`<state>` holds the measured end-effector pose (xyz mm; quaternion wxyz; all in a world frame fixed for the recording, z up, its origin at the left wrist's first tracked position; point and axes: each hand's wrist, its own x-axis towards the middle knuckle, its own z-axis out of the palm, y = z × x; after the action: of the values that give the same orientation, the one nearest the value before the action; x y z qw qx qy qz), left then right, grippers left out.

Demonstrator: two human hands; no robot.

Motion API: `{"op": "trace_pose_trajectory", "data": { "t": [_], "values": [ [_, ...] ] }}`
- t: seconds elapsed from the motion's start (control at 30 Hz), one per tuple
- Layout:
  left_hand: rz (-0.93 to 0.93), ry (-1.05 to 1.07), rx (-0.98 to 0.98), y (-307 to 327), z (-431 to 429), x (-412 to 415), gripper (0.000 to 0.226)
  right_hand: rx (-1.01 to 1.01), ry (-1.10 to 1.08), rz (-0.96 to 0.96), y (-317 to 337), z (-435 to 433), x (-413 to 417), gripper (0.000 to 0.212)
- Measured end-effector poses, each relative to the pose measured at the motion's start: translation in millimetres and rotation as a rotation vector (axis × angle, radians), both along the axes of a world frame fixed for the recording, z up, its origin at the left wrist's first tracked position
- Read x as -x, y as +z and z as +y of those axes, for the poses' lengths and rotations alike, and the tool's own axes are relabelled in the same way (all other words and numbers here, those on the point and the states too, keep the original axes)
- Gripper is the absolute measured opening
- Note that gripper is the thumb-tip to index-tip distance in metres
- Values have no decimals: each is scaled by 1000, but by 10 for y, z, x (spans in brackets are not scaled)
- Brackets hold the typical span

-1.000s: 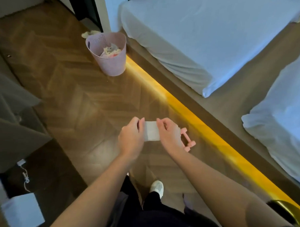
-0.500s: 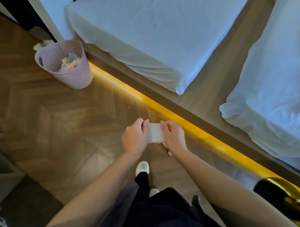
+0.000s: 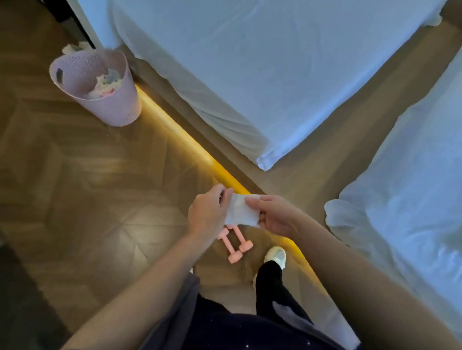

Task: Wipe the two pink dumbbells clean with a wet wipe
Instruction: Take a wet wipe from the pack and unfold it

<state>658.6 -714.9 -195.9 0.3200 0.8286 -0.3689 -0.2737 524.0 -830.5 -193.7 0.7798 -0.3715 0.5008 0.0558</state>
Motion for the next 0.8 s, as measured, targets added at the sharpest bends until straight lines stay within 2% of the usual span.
{"op": "trace_pose_trajectory", "data": {
  "t": [0.17,0.3,0.43,0.57,0.8],
  "values": [
    [-29,240,0,-95,-253,448,31,-29,248,30,-31,-627,91,33],
    [-84,330,-3,-60,-320,554,30,-142,422,24,18,-825,11,27],
    [-160,349,-22,30,-236,485,32,-249,490,-25,112,-742,-143,29],
    [-210,364,-29,75,-37,381,32,-204,538,-49,122,-554,-362,33],
    [-145,626,-99,78,288,131,35,-181,737,-87,153,-346,-862,22]
  ]
}}
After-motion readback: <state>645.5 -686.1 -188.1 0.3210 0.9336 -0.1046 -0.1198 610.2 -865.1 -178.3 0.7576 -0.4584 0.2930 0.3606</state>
